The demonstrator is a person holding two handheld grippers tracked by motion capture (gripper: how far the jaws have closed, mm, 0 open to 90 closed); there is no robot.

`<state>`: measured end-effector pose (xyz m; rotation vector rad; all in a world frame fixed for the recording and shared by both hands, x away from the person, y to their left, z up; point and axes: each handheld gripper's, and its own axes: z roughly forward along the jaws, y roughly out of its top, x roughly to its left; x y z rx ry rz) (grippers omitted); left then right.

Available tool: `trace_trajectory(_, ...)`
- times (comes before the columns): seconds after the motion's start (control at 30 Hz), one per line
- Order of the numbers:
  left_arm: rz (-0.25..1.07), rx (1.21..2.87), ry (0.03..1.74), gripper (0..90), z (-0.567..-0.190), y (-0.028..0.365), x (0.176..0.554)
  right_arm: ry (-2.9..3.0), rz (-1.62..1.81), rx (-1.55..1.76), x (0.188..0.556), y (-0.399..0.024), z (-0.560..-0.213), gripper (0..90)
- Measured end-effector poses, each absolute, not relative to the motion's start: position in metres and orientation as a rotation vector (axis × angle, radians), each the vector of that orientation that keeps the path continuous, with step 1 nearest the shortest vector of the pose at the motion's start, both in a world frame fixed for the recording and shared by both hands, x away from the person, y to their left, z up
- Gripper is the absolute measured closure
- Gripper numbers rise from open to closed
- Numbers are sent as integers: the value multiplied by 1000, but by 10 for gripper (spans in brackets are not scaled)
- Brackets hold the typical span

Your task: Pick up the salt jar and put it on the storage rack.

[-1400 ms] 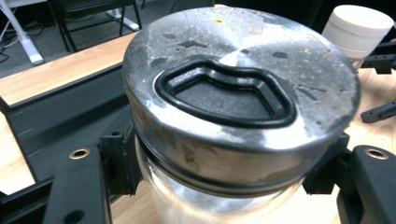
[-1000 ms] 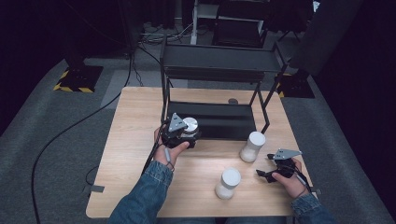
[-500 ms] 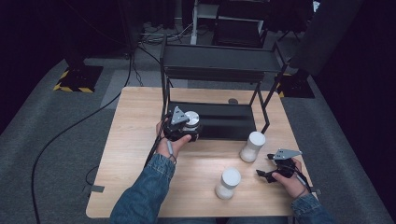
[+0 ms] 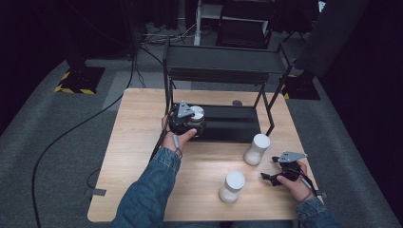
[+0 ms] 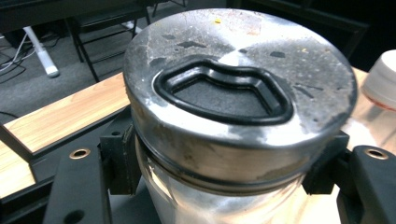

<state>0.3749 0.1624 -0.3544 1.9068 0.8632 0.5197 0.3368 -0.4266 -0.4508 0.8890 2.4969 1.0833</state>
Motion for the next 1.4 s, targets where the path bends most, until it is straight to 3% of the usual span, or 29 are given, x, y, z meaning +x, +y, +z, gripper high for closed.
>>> trace_trajectory(1.4,566,1868,943,303,-414,144,423,2500,1085,884,337,-427,-451,58)
